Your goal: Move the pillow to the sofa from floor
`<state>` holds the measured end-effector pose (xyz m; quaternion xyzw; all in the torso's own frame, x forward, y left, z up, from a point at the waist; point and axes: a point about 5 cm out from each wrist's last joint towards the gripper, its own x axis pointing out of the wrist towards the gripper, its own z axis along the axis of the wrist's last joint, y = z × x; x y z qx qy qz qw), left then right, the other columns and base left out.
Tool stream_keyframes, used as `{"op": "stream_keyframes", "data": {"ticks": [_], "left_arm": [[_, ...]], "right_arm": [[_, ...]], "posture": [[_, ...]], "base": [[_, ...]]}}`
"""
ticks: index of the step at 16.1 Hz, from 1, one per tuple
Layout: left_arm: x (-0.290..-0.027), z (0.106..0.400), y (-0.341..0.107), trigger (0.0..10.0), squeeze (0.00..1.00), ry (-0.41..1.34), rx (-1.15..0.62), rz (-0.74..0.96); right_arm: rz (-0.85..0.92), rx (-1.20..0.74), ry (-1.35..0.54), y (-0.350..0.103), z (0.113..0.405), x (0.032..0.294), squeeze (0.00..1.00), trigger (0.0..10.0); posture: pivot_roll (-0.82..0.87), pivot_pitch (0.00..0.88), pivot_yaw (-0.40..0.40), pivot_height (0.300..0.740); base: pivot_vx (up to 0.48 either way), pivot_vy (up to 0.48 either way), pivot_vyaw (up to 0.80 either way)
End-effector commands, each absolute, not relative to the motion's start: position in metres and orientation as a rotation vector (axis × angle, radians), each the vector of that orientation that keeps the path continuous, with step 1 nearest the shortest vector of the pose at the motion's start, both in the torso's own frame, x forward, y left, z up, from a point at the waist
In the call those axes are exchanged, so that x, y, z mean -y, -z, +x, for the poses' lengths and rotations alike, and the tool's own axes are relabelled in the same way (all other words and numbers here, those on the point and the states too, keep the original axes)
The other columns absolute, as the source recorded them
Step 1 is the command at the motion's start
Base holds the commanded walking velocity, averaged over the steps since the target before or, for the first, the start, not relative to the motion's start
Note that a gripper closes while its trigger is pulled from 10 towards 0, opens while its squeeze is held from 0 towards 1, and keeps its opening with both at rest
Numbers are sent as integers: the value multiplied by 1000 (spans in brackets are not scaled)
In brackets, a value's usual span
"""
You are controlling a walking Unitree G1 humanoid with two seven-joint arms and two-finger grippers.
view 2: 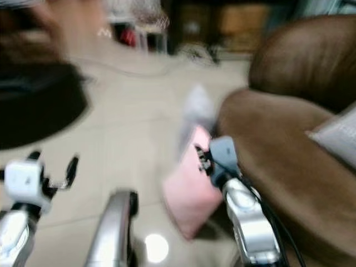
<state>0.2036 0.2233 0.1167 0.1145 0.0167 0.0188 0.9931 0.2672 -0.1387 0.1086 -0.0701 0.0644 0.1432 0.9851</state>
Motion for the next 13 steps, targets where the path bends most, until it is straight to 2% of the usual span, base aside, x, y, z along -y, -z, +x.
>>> {"op": "stream_keyframes", "data": {"ticks": [1,3,13], "left_arm": [[-221,207,-121,10000,0,-21,-16,223],[-221,207,-121,10000,0,-24,-16,228],[-223,207,-119,10000,0,-52,-30,246]], "right_arm": [[-143,-144,-287,-106,266,140,0,10000],[-121,-141,-276,-106,266,141,0,10000],[-104,-170,-191,-102,267,151,0,10000]], "posture": [[-13,0,-37,396],[-13,0,-38,396],[-14,0,-39,396]], "base": [[281,0,800],[285,0,400],[0,0,0]]}}
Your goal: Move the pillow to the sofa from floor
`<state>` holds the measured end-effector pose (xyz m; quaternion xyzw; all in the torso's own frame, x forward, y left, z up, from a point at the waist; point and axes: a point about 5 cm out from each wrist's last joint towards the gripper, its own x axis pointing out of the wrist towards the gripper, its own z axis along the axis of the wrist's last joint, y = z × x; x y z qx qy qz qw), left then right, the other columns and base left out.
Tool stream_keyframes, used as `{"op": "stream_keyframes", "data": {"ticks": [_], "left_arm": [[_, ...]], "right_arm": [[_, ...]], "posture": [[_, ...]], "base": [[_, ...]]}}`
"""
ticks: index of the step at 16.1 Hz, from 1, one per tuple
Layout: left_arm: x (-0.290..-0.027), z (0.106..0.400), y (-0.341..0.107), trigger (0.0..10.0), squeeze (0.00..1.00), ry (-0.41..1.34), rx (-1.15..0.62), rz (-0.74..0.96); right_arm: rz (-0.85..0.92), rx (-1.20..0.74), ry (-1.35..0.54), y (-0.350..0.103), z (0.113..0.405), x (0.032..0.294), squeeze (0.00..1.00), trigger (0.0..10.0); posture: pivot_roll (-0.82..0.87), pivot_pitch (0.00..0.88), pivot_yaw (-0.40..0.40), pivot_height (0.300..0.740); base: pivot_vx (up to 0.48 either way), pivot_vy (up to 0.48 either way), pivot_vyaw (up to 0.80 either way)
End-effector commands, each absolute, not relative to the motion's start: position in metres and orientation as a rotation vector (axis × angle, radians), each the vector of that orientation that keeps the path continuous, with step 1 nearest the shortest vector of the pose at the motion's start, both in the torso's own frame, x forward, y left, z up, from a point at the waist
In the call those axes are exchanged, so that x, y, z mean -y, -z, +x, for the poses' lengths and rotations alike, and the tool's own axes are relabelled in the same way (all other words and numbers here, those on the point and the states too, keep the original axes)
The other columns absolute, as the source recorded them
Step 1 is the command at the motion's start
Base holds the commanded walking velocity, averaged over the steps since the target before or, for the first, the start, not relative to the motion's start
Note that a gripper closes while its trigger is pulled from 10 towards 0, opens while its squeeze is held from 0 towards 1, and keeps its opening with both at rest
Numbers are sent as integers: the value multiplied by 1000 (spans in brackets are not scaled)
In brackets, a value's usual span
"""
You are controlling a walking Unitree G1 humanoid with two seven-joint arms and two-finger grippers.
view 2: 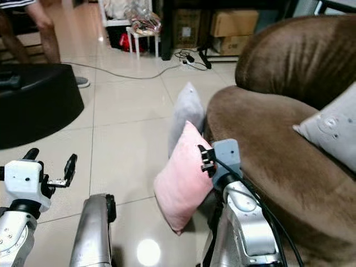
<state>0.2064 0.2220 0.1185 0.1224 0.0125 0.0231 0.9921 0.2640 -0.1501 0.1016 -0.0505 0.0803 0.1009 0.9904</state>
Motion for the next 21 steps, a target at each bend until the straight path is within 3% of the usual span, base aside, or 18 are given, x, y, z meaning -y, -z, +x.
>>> {"op": "stream_keyframes", "data": {"ticks": [1,8,12,13,18,21], "left_arm": [[-223,207,-119,10000,0,-54,-29,245],[-222,207,-118,10000,0,-50,-44,262],[-220,222,-124,10000,0,40,-38,285],[-218,225,-125,10000,0,85,-47,299],[-194,232,-126,10000,0,333,-99,297],[-190,233,-133,10000,0,416,-103,317]], "right_arm": [[-101,-169,-193,-102,266,151,0,10000],[-115,-184,-206,-102,267,149,0,10000],[-106,-250,-141,-92,297,153,0,10000],[-95,-282,-139,-85,308,150,1000,10000],[-6,-380,24,-61,336,156,1000,10000],[78,-342,126,-65,343,168,1000,10000]], "posture": [[-16,0,-38,396],[-12,0,-41,396],[-3,0,-40,396],[-2,0,-38,396],[-61,0,19,396],[-58,79,24,396]], "base": [[0,0,0],[0,0,0],[0,0,0],[0,0,0],[0,0,0],[0,0,0]]}}
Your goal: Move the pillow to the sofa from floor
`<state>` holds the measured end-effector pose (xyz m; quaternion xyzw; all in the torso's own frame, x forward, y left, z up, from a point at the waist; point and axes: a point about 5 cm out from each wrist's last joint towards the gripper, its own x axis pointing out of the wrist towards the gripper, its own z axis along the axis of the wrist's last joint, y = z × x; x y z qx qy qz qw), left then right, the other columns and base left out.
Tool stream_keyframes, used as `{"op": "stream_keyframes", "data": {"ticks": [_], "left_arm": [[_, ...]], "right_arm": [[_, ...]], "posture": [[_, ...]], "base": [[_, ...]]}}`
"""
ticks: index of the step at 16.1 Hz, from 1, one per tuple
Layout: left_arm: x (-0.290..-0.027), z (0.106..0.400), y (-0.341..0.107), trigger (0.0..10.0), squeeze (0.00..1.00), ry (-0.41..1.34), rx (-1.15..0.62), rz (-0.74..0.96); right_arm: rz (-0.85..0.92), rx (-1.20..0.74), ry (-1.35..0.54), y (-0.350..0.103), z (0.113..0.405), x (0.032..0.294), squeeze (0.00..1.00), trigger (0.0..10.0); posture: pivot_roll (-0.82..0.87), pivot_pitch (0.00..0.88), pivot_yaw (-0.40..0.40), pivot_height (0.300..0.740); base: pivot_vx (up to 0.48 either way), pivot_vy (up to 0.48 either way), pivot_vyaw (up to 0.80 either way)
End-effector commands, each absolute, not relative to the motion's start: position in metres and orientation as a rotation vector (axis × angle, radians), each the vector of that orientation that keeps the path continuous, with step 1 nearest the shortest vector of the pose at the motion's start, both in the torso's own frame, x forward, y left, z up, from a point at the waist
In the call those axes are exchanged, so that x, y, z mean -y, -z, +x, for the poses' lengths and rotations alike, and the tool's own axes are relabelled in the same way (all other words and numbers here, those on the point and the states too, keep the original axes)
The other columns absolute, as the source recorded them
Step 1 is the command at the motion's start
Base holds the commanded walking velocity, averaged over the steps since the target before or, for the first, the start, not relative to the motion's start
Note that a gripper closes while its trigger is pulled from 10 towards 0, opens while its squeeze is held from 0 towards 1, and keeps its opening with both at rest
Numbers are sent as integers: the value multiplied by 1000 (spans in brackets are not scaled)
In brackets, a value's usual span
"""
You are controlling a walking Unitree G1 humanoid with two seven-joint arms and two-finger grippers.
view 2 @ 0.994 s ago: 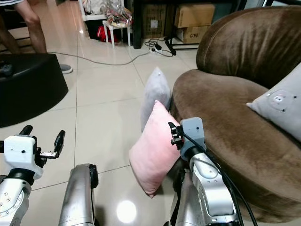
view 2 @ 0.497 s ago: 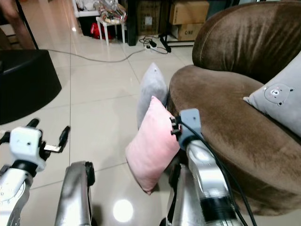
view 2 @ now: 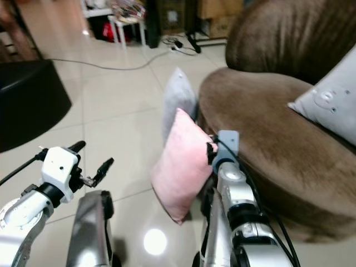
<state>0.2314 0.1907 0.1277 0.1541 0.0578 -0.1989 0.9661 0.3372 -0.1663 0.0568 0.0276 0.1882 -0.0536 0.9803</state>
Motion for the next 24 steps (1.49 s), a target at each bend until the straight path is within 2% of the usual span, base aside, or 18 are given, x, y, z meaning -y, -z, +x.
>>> {"op": "stream_keyframes", "data": {"ticks": [1,3,5,7,9,10,12,14,15,16,20,24], "left_arm": [[-191,231,-135,10000,0,420,-103,317],[-194,213,-138,10000,0,434,-140,308],[-194,203,-140,10000,0,438,-154,297],[-195,194,-142,10000,0,428,-170,285],[-195,182,-142,10000,0,420,-197,267],[-195,178,-142,10000,0,422,-207,262],[-195,174,-140,10000,0,425,-221,261],[-195,175,-141,10000,0,425,-223,268],[-196,175,-141,10000,0,422,-226,268],[-196,174,-142,10000,0,420,-228,268],[-198,172,-142,10000,0,420,-236,272],[-204,171,-147,10000,0,419,-240,283]], "right_arm": [[89,-334,140,-66,343,170,1000,10000],[162,-362,221,-60,345,179,1000,10000],[241,-373,207,-60,347,173,1000,10000],[358,-390,158,-58,348,160,1000,10000],[542,-372,44,-60,350,141,1000,10000],[573,-364,-32,-61,349,131,1000,10000],[520,-385,-78,-55,345,123,1000,10000],[441,-395,-36,-50,342,125,1000,10000],[466,-381,5,-50,342,125,365,10000],[477,-371,13,-51,343,125,0,10000],[515,-352,101,-54,345,121,0,10000],[721,-333,135,-63,352,103,0,10000]], "posture": [[-57,83,23,396],[-50,127,18,396],[-43,147,15,396],[-32,159,10,396],[-30,160,8,396],[-29,160,7,396],[-27,159,0,396],[-23,159,-3,396],[-21,158,-3,396],[-21,158,-3,396],[-7,157,2,396],[16,166,18,396]], "base": [[0,0,0],[0,0,0],[0,0,0],[0,0,0],[0,0,0],[0,0,0],[0,0,0],[0,0,0],[0,0,0],[0,0,0],[0,0,0],[0,0,0]]}}
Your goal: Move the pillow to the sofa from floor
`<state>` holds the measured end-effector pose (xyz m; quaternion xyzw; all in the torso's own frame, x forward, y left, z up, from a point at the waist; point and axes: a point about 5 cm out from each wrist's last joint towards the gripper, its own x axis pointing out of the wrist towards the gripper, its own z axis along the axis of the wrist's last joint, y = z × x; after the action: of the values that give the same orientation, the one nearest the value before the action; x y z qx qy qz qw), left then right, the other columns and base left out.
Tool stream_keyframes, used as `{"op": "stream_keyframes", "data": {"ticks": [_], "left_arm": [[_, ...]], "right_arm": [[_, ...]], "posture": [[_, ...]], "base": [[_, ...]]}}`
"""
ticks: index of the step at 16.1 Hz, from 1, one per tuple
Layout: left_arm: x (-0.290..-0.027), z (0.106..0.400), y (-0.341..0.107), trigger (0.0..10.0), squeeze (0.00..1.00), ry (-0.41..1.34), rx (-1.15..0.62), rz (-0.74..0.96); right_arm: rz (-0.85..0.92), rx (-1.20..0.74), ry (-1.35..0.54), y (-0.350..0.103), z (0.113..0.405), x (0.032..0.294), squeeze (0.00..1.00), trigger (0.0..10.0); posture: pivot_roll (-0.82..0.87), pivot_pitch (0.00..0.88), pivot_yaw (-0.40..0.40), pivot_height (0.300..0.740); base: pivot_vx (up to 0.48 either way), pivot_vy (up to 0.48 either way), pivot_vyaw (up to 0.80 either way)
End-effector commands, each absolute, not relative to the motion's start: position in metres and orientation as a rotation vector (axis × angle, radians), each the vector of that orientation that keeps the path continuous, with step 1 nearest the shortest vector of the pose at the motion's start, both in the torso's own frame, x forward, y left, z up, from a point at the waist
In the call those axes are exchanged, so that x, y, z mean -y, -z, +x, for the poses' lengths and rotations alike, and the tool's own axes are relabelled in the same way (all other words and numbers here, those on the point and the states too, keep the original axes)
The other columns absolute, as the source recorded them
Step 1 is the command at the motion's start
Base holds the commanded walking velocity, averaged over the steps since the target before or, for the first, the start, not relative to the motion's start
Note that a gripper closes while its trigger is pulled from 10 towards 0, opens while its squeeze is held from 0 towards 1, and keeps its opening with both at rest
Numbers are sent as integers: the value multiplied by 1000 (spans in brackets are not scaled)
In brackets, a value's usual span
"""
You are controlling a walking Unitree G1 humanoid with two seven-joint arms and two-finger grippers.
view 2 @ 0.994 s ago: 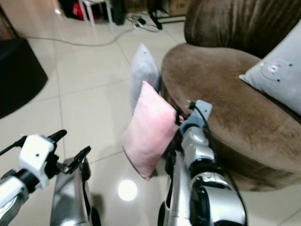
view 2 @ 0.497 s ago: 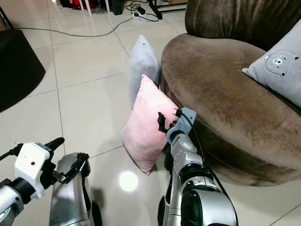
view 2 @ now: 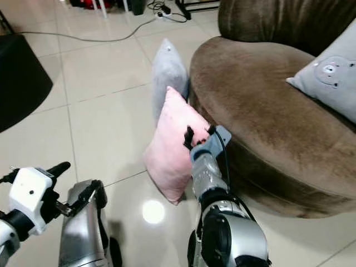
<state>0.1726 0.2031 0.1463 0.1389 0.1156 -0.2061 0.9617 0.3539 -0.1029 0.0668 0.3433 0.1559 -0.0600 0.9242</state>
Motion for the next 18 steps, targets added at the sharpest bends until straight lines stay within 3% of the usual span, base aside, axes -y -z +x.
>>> {"op": "stream_keyframes", "data": {"ticks": [1,8,9,11,18], "left_arm": [[-205,170,-149,10000,0,420,-243,290],[-206,167,-153,10000,0,423,-245,295],[-207,165,-154,10000,0,421,-249,296],[-208,163,-154,10000,0,421,-255,298],[-210,158,-156,10000,0,419,-270,299]], "right_arm": [[724,-328,117,-66,353,97,0,10000],[677,-264,173,-67,352,103,0,10000],[662,-271,185,-67,351,101,0,4275],[657,-280,189,-66,350,95,0,0],[607,-323,242,-61,343,80,0,0]], "posture": [[24,172,25,396],[28,189,37,396],[28,193,38,396],[30,198,39,396],[40,207,39,396]], "base": [[0,0,0],[0,0,0],[0,0,0],[0,0,0],[0,0,0]]}}
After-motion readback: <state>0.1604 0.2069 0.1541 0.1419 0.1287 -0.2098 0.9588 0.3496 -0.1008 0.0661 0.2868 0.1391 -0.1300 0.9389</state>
